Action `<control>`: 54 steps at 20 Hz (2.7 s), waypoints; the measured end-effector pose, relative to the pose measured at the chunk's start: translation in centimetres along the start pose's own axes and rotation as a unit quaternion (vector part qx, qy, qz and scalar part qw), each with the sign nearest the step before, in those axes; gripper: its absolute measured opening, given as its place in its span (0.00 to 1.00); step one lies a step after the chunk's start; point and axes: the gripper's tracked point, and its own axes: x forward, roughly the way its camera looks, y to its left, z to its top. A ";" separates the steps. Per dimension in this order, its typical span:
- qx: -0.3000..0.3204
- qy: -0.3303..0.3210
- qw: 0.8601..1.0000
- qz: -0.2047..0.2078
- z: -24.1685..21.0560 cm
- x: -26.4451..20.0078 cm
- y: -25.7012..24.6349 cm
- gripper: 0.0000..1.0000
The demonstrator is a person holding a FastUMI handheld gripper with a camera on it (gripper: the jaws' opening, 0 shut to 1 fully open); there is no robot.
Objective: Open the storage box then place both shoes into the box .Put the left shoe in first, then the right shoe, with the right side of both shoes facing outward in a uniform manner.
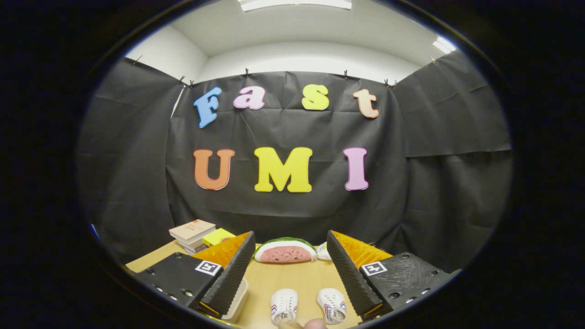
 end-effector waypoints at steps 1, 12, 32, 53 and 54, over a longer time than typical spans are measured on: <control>0.003 0.002 1.000 0.004 -0.2 0.0 -0.3 0.95; 0.056 0.074 0.992 0.084 -6.0 0.9 0.5 0.95; 0.281 0.405 0.831 0.257 -28.5 1.0 13.5 0.95; 0.338 0.408 0.798 0.286 -20.4 1.9 15.4 0.00; 0.338 0.402 0.799 0.293 -19.1 1.7 15.9 0.00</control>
